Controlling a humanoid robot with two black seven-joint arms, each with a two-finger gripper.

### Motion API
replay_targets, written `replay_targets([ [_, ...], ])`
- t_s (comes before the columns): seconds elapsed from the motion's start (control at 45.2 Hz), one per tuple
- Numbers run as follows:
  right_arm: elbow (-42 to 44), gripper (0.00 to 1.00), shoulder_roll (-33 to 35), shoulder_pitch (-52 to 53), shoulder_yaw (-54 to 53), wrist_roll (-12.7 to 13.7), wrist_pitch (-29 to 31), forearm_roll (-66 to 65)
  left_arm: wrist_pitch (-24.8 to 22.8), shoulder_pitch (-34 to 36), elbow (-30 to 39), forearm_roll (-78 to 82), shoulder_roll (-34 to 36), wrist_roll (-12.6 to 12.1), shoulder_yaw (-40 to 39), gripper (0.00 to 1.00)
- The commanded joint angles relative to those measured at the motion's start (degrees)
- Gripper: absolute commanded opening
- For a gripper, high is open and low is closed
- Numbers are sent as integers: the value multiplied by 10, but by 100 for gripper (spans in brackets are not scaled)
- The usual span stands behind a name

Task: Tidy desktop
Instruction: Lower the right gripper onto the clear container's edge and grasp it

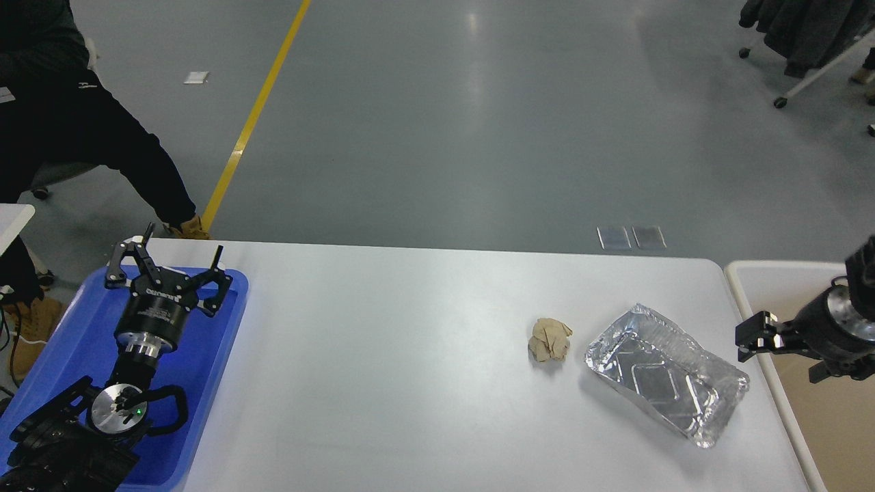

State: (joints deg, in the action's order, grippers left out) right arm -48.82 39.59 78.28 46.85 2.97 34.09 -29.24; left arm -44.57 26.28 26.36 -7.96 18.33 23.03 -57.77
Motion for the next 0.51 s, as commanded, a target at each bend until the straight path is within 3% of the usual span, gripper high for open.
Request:
replay_targets([
  [0.0, 78, 100, -43, -79, -18, -1, -19, -8, 0, 0, 0, 0, 0, 0, -1, 99],
  [0.487, 104, 100, -92, -127, -42, 0, -42, -6, 0, 0, 0, 0, 0, 0, -1, 99],
])
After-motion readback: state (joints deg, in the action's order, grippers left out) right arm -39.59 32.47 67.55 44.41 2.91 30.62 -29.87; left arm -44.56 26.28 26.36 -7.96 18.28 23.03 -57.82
